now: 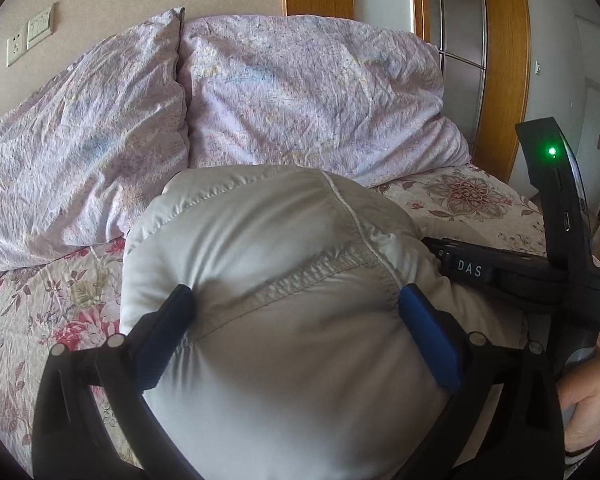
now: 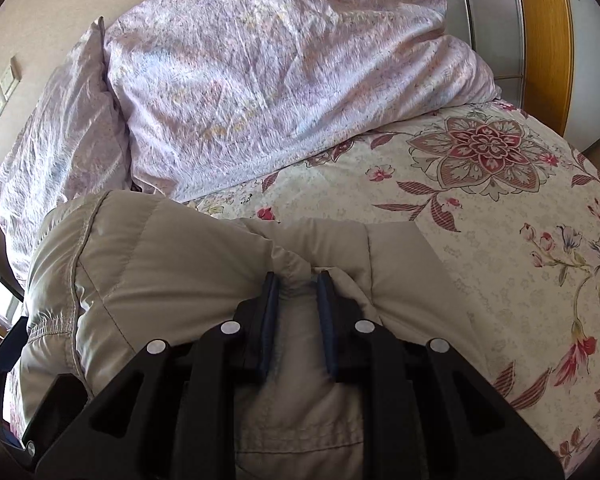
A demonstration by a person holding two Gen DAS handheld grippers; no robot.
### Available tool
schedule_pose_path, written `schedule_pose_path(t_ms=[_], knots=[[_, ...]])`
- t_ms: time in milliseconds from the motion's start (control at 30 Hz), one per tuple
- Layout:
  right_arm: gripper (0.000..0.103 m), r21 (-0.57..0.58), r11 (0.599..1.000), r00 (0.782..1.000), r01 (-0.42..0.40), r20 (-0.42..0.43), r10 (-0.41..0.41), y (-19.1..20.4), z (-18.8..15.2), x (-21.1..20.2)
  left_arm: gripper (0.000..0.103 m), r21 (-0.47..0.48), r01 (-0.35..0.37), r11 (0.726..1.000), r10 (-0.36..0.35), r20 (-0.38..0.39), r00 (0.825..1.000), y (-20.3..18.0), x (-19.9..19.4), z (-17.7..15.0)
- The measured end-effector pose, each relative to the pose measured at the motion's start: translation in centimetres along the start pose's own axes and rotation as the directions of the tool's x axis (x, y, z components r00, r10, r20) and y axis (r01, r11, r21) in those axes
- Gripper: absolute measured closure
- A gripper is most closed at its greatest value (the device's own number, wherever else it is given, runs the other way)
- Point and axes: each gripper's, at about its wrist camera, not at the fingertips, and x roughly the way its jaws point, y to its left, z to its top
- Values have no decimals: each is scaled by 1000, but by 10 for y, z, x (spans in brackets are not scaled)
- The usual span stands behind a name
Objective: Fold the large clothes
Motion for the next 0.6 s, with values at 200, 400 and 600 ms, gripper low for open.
schedule_pose_path(t_ms=[200,400,600], knots=[[83,-3,1000,1000,7,-6,-7,1,1,3,2,2,-4,1000,4,1,1000,0,1,-1],[83,-14,1000,999,27,-16,-28,4,2,6,2,-39,20,999,-20,4,1000,13,-16,7],[83,-13,999,999,34,-15,-34,4,2,6,2,-60,-50,997,55,86,995,41,-40,38]])
